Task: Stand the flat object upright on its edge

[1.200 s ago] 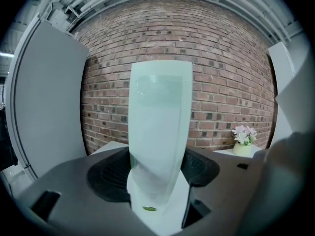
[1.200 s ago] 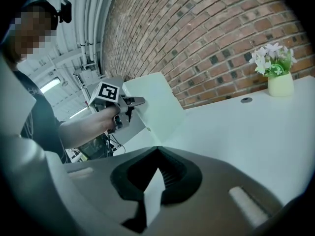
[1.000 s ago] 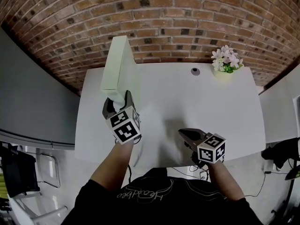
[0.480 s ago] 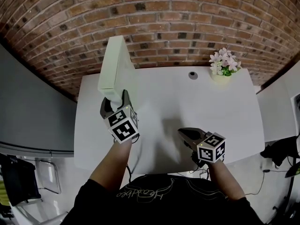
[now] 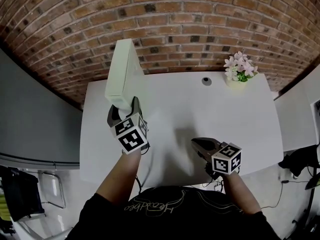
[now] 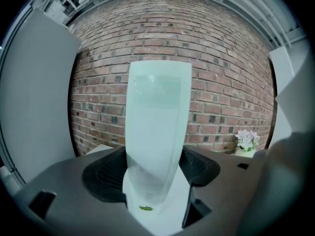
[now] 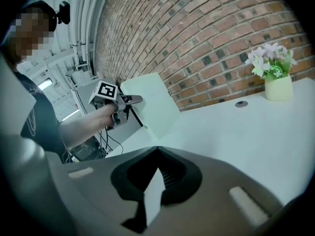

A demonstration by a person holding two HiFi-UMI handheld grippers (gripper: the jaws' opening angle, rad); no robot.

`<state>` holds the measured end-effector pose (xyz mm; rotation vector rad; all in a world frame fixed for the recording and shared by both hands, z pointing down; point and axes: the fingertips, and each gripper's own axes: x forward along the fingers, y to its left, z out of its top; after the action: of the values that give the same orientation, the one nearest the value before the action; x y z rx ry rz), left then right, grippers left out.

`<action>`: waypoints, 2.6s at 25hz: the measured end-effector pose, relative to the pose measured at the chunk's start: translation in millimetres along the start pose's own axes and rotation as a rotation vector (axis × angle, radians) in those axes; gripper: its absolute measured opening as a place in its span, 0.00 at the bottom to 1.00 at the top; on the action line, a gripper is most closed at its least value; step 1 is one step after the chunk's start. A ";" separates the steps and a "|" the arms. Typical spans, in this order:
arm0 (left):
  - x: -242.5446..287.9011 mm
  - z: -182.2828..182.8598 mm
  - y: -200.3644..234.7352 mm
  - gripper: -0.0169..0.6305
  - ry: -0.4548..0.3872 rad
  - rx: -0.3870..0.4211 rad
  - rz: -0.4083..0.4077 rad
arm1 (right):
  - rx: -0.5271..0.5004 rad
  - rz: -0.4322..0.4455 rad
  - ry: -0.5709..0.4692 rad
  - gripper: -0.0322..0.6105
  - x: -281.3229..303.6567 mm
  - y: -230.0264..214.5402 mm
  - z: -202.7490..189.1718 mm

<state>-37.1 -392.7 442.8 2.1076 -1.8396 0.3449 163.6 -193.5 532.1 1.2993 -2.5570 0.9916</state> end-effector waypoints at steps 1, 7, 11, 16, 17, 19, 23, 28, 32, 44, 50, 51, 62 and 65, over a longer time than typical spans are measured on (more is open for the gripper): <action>-0.1 -0.3 0.1 0.50 0.004 0.000 -0.006 | 0.004 0.000 -0.004 0.06 0.3 -0.1 -0.1; -7.5 6.4 1.5 0.54 -0.012 -0.010 -0.069 | 0.007 -0.001 -0.020 0.06 -0.3 4.5 0.3; -21.7 6.5 4.6 0.55 -0.018 -0.012 -0.105 | -0.004 -0.014 -0.056 0.06 -13.1 6.0 6.3; -56.7 -5.7 10.2 0.54 0.033 -0.025 -0.138 | 0.054 0.002 -0.166 0.06 -49.0 16.3 24.6; -65.9 -8.6 9.9 0.54 0.044 -0.032 -0.151 | 0.060 0.009 -0.189 0.06 -57.7 20.7 28.8; -86.5 -15.5 5.5 0.54 0.069 -0.065 -0.204 | 0.046 0.019 -0.216 0.06 -75.2 33.6 34.6; -136.6 -26.6 -11.2 0.54 0.120 -0.159 -0.368 | -0.020 0.067 -0.241 0.06 -107.0 74.2 43.2; -208.6 -47.9 -47.3 0.40 0.212 -0.172 -0.626 | -0.029 0.151 -0.291 0.06 -141.9 126.8 50.9; -270.5 -50.0 -76.4 0.35 0.189 -0.201 -0.836 | -0.046 0.216 -0.322 0.06 -165.0 166.2 45.4; -435.7 -60.0 -123.6 0.03 0.062 -0.095 -1.199 | -0.070 0.386 -0.356 0.06 -219.7 269.0 0.0; -480.1 -66.3 -129.2 0.03 -0.007 -0.014 -1.204 | -0.107 0.393 -0.367 0.06 -244.6 294.4 -18.6; -485.6 -66.6 -131.5 0.03 -0.014 -0.008 -1.206 | -0.118 0.390 -0.374 0.06 -248.4 297.3 -19.8; -529.8 -74.2 -146.2 0.03 -0.035 0.040 -1.225 | -0.119 0.394 -0.410 0.06 -278.7 314.7 -33.8; -535.6 -73.5 -149.4 0.03 -0.052 0.069 -1.207 | -0.135 0.384 -0.414 0.06 -284.9 317.0 -34.5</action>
<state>37.4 142.3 291.8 2.7998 -0.3178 0.0318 97.1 155.7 294.4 1.0946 -3.2119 0.6265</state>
